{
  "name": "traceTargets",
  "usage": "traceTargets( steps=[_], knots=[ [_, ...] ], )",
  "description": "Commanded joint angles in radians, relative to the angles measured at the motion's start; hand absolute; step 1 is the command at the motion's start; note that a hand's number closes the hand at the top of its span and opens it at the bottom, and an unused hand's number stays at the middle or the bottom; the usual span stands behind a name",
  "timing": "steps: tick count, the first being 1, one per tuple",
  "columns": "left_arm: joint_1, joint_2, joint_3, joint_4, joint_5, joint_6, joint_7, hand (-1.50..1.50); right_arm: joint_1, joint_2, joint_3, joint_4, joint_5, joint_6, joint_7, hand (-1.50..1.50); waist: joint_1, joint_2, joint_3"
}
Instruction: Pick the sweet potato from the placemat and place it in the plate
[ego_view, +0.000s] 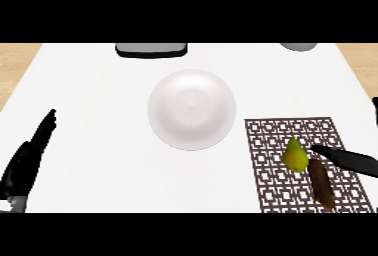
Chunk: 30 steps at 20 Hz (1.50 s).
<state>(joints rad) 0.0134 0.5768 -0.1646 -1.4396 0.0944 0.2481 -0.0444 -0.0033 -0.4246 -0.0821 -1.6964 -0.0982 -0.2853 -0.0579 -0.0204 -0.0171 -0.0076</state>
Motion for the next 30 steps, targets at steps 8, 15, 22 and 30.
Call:
traceTargets(
  steps=[8,15,22,30],
  knots=[
    [0.089,-0.019,0.05,0.015,0.003,-0.002,-0.143,0.0,0.494,0.339,0.22,-0.317,0.338,-0.379,-0.47,-1.5,-0.003,0.011,0.007],
    [0.064,-0.056,0.008,-0.072,-0.034,0.03,-0.053,0.0,0.667,0.172,0.273,-0.379,0.652,-0.31,-0.104,-1.5,0.013,0.019,0.004],
    [0.098,-0.047,0.022,-0.056,-0.025,-0.011,-0.114,0.0,0.704,0.126,0.234,-0.557,0.905,-0.102,0.348,-1.5,0.04,0.024,0.003],
    [0.009,-0.087,0.015,0.015,-0.046,-0.031,-0.093,0.0,0.433,0.091,0.216,-0.538,0.965,0.266,0.734,-1.5,0.037,0.025,0.006]
  ],
)
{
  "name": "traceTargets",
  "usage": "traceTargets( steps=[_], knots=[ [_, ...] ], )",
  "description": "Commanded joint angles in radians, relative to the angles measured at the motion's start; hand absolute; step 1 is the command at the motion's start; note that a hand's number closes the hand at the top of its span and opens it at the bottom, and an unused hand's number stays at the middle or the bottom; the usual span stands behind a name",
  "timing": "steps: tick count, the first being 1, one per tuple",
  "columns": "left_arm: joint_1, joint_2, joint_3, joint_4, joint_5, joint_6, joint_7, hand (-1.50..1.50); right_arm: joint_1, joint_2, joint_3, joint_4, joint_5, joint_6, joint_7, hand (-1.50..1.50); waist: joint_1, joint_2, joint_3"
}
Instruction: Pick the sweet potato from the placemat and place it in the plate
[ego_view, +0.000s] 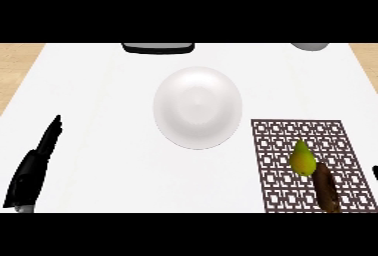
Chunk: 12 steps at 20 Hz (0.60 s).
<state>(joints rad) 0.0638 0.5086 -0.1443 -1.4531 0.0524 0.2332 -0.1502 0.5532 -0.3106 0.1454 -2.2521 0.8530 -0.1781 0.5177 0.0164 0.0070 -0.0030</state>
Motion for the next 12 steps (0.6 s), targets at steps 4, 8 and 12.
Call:
traceTargets(
  steps=[4,8,12],
  knots=[
    [0.035,0.002,0.029,-0.019,-0.001,-0.026,-0.012,0.0,-0.212,-0.021,0.005,0.085,0.021,0.28,0.252,-1.5,0.0,-0.005,0.002],
    [-0.034,-0.02,0.03,-0.011,-0.026,-0.007,0.049,0.0,-0.307,-0.089,-0.105,0.219,-0.082,0.39,0.233,-1.5,-0.009,-0.003,0.003],
    [0.021,-0.01,0.051,-0.08,-0.035,-0.034,0.064,0.0,-0.395,-0.074,-0.072,0.234,-0.073,0.508,0.305,-1.5,-0.008,-0.007,0.003]
  ],
)
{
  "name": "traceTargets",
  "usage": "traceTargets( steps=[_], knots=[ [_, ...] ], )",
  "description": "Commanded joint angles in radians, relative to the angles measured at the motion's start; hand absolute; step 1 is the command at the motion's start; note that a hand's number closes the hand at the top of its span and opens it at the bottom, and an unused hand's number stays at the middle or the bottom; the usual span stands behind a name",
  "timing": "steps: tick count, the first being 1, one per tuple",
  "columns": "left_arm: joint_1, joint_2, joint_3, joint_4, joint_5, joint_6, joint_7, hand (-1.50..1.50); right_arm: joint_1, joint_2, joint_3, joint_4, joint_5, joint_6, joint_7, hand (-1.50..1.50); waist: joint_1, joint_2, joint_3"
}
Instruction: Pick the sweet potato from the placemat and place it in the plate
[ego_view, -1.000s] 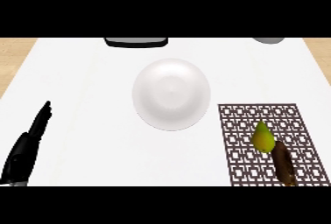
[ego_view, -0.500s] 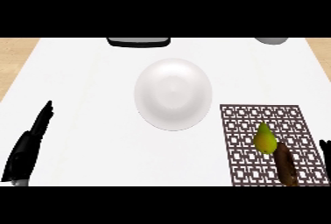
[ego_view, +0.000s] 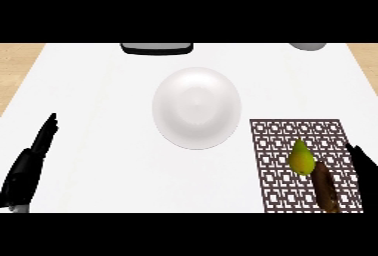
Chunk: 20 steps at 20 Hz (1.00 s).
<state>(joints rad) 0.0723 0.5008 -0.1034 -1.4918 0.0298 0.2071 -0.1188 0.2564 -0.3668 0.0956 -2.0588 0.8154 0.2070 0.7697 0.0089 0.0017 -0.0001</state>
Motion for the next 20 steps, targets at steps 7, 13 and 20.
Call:
traceTargets(
  steps=[7,13,20],
  knots=[
    [-0.051,-0.054,0.074,0.083,-0.039,-0.063,-0.005,0.0,-0.04,-0.002,-0.085,0.199,-0.033,0.065,-0.144,-1.5,-0.012,-0.001,0.0],
    [0.047,-0.052,0.121,-0.04,-0.048,-0.116,0.006,0.0,-0.093,0.043,-0.074,0.248,-0.018,0.117,-0.138,-1.5,-0.007,-0.002,0.0],
    [0.006,-0.117,0.12,0.018,-0.139,-0.094,-0.003,0.0,-0.019,0.05,-0.096,0.358,0.047,0.026,-0.267,-1.5,-0.011,-0.002,0.0]
  ],
)
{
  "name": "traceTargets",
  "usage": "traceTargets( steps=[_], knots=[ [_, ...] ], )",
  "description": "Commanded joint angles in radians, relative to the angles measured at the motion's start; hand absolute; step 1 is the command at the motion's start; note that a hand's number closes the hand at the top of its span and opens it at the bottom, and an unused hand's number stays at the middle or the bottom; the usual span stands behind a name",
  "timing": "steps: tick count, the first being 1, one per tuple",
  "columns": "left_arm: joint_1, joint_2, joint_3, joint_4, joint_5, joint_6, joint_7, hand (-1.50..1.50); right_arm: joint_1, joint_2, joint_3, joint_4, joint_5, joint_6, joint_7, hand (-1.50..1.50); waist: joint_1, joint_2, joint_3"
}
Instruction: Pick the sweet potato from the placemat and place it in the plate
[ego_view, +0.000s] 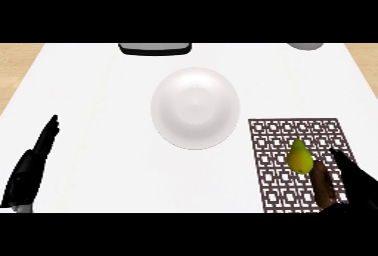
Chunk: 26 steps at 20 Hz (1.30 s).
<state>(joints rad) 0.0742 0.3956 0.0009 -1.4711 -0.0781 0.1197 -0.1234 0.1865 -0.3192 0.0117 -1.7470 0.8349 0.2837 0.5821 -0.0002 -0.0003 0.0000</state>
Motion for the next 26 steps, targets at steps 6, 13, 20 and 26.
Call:
traceTargets(
  steps=[6,13,20,26],
  knots=[
    [-0.011,-0.052,0.044,-0.023,-0.06,-0.049,0.017,0.0,-0.047,0.05,-0.03,0.157,0.058,-0.058,-0.079,-1.5,0.001,0.0,0.0],
    [0.035,-0.02,0.112,-0.051,-0.039,-0.112,-0.015,0.0,-0.136,0.025,-0.086,0.212,0.022,-0.058,-0.173,1.5,0.004,0.0,0.0],
    [0.002,-0.062,0.087,-0.023,-0.075,-0.106,-0.014,0.0,-0.282,-0.09,-0.101,0.386,0.005,-0.011,-0.371,1.5,0.028,0.008,0.002],
    [-0.062,-0.078,0.04,-0.034,-0.087,-0.123,0.008,0.0,-0.553,-0.23,-0.058,0.569,-0.015,0.101,-0.624,1.5,0.112,0.034,0.007]
  ],
)
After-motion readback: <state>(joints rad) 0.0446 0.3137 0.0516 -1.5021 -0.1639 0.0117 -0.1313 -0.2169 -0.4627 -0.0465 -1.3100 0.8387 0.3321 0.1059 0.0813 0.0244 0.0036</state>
